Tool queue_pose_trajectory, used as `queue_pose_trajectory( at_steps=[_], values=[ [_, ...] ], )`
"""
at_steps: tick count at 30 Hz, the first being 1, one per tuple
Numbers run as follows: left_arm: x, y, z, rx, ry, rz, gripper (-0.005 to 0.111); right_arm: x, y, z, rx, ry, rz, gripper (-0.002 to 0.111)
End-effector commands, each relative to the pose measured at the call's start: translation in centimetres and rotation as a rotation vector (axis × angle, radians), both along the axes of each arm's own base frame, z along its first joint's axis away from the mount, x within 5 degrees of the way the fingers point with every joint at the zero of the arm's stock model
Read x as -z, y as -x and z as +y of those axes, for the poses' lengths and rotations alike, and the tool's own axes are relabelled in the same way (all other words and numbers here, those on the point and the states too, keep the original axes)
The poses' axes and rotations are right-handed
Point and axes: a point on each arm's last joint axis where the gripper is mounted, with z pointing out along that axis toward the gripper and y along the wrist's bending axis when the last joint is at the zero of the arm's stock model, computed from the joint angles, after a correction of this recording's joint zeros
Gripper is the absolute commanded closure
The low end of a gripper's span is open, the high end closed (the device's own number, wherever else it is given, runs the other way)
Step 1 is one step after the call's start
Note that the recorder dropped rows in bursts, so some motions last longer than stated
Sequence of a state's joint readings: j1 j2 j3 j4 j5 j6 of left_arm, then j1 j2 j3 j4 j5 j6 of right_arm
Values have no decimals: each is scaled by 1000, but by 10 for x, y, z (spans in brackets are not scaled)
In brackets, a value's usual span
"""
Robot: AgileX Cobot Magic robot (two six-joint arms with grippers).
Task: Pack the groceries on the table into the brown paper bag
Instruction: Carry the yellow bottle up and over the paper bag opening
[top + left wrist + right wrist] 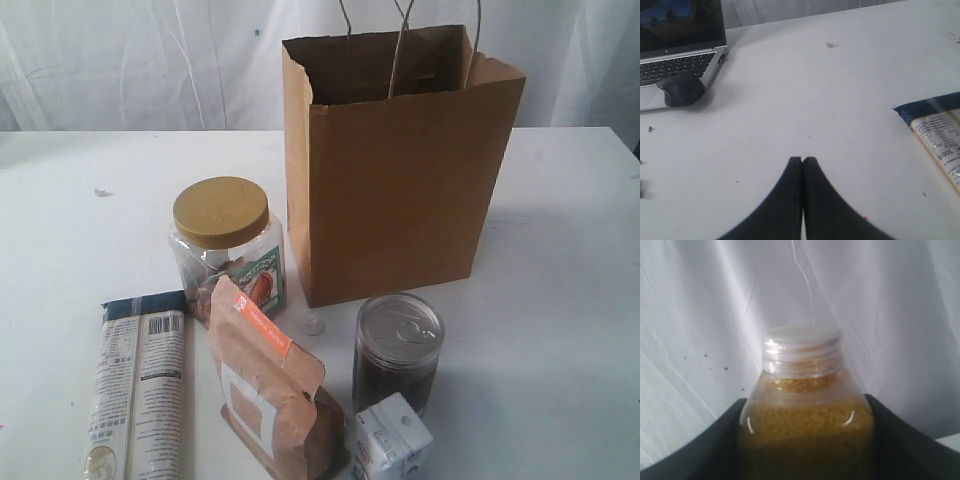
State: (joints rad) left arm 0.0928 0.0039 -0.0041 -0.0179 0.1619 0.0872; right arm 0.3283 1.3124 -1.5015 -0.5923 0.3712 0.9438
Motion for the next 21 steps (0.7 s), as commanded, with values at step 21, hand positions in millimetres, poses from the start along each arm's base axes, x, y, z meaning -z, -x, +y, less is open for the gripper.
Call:
queue_pose_trajectory(
  at_steps=[21],
  values=[
    [1, 0, 0, 7, 5, -5, 107, 14, -8, 0, -67, 474, 100, 108]
  ],
)
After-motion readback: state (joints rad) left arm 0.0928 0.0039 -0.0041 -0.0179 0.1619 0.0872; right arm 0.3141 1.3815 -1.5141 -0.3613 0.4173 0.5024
